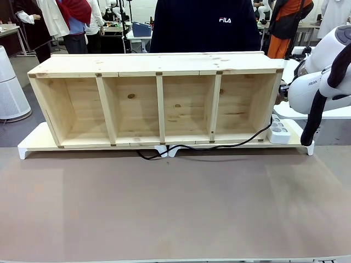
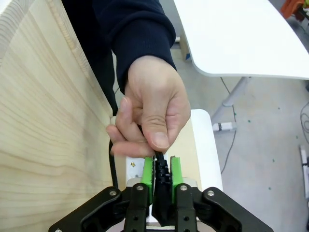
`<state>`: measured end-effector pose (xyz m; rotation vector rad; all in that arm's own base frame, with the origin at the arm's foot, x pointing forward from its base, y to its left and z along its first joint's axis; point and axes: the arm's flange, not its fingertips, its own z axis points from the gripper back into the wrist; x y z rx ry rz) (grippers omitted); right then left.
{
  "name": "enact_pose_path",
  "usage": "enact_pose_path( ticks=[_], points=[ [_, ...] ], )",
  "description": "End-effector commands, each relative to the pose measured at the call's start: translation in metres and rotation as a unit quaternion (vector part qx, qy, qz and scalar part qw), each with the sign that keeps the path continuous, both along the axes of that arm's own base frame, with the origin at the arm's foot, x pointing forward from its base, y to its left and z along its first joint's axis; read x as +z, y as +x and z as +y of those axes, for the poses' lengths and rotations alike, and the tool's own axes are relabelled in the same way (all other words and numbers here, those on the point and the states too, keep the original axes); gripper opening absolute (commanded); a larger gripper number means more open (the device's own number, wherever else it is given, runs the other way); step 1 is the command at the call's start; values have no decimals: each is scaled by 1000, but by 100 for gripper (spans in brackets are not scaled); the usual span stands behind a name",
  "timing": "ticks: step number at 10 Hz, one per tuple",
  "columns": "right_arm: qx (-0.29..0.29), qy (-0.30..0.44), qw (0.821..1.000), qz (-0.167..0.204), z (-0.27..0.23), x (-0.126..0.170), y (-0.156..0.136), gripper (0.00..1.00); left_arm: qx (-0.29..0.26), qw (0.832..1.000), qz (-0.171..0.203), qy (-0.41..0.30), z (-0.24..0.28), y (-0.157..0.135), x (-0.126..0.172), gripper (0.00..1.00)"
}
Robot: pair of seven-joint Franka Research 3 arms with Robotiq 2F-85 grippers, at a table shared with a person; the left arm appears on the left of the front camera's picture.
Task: Perform cable management.
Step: Release the Power Cable when the human grasps it.
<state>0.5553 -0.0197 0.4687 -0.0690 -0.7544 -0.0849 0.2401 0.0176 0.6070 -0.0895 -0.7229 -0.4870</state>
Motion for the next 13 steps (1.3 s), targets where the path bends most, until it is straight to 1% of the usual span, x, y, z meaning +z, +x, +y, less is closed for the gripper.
enact_pose_path(
  ticks=[1, 2, 3, 4, 5, 6, 7, 8, 11, 12, 13],
  points=[
    [-3, -5, 1000, 7, 4, 4, 1, 36, -1, 1000, 0, -3, 1, 0, 0, 100],
    [-3, -4, 1000, 8, 4, 5, 1, 50, -1, 1000, 0, -3, 1, 0, 0, 100],
    [-3, -4, 1000, 7, 4, 5, 1, 56, -1, 1000, 0, -3, 1, 0, 0, 100],
    [-1, -3, 1000, 5, 4, 6, -1, 70, -1, 1000, 0, -3, 1, 0, 0, 100],
    [-1, -2, 1000, 3, 3, 8, -2, 76, -1, 1000, 0, -3, 1, 0, 0, 100],
    [0, -2, 1000, 2, 2, 9, -3, 90, -1, 1000, 0, -3, 1, 0, 0, 100],
    [0, -1, 1000, 0, 0, 10, -5, 96, -1, 1000, 0, -3, 1, 0, 0, 100],
    [0, 0, 1000, -2, -1, 11, -6, 100, -1, 1000, 0, -3, 1, 0, 0, 100],
    [3, 1, 1000, -1, -1, 11, -6, 100, -1, 1000, 0, -3, 1, 0, 0, 100],
    [9, -5, 1000, -17, 0, 10, -4, 100, -1, 1000, 0, -3, 1, 0, 0, 100],
    [-4, -2, 1000, -4, -3, 10, -2, 100, -1, 1000, 0, -3, 1, 0, 0, 100]
  ],
)
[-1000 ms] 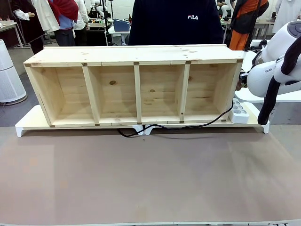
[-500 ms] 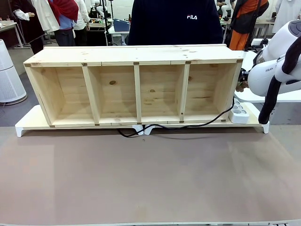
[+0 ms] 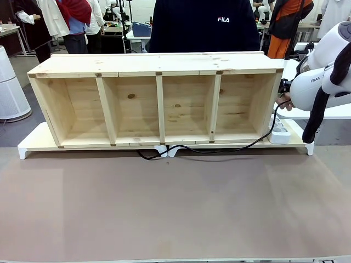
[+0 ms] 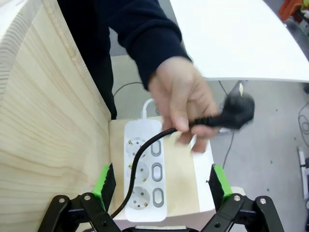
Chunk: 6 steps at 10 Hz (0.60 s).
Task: Perform cable management.
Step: Release the Power Cable when the human grasps it.
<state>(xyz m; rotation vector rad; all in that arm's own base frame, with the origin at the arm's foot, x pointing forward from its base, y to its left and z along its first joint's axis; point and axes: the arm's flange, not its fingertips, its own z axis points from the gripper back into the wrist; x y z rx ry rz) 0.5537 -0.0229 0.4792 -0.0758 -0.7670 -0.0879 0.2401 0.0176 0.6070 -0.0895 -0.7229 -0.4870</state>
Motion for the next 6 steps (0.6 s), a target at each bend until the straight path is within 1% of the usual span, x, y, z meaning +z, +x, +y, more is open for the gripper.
enact_pose_path(
  ticks=[1, 6],
  points=[
    [-1, 1, 1000, 2, 0, 0, 0, 100, -1, 1000, 0, -3, 1, 0, 0, 100],
    [-1, 1, 1000, 2, 0, 0, 0, 100, -1, 1000, 0, -3, 1, 0, 0, 100]
  ],
)
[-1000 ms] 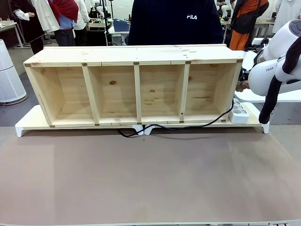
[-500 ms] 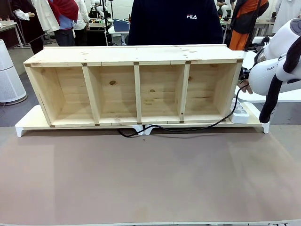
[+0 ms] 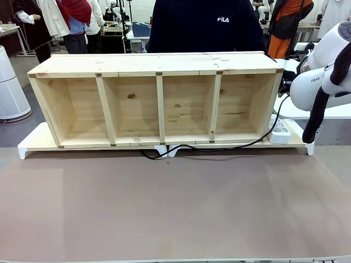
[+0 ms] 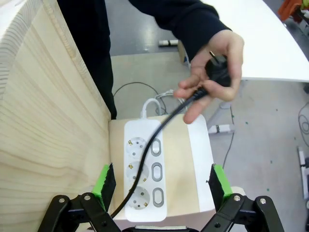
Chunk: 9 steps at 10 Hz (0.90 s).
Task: Perform cable management.
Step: Release the Power Cable when the human grasps it.
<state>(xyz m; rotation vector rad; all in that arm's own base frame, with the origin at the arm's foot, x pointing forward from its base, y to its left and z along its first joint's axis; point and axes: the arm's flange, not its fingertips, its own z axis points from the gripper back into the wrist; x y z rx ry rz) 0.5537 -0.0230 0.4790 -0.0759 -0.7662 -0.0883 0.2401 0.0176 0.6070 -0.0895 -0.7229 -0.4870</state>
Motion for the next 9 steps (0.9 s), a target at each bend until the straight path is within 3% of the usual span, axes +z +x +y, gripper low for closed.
enact_pose_path(
  ticks=[1, 9],
  points=[
    [-1, 1, 1000, 1, 0, 0, 0, 100, -1, 1000, 0, -3, 1, 0, 0, 100],
    [-1, 1, 1000, 1, 0, 0, 0, 100, -1, 1000, 0, -3, 1, 0, 0, 100]
  ],
)
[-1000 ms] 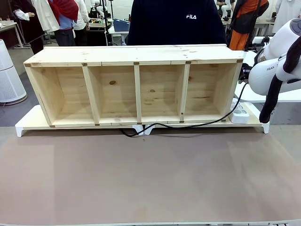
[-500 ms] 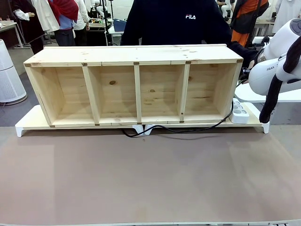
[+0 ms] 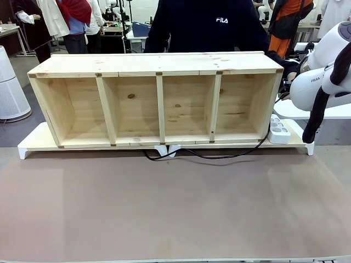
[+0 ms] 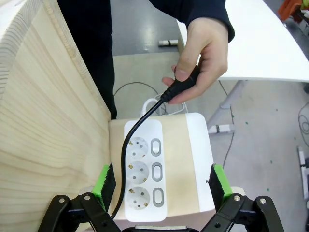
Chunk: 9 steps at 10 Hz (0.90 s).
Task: Perform cable management.
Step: Release the Power Cable when the human grasps it.
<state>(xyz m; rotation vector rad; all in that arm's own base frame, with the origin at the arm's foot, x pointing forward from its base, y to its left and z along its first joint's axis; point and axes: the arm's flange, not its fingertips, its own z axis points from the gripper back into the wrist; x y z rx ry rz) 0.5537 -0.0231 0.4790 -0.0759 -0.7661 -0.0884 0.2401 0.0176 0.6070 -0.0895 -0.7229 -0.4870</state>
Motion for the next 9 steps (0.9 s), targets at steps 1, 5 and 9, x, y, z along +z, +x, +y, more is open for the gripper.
enact_pose_path(
  ticks=[1, 5, 9],
  points=[
    [-1, 1, 1000, 1, 0, 0, 0, 100, -1, 1000, 0, -3, 1, 0, 0, 100],
    [-1, 1, 1000, 1, 0, 0, 0, 100, -1, 1000, 0, -3, 1, 0, 0, 100],
    [-1, 1, 1000, 1, 0, 0, 0, 100, -1, 1000, 0, -3, 1, 0, 0, 100]
  ],
)
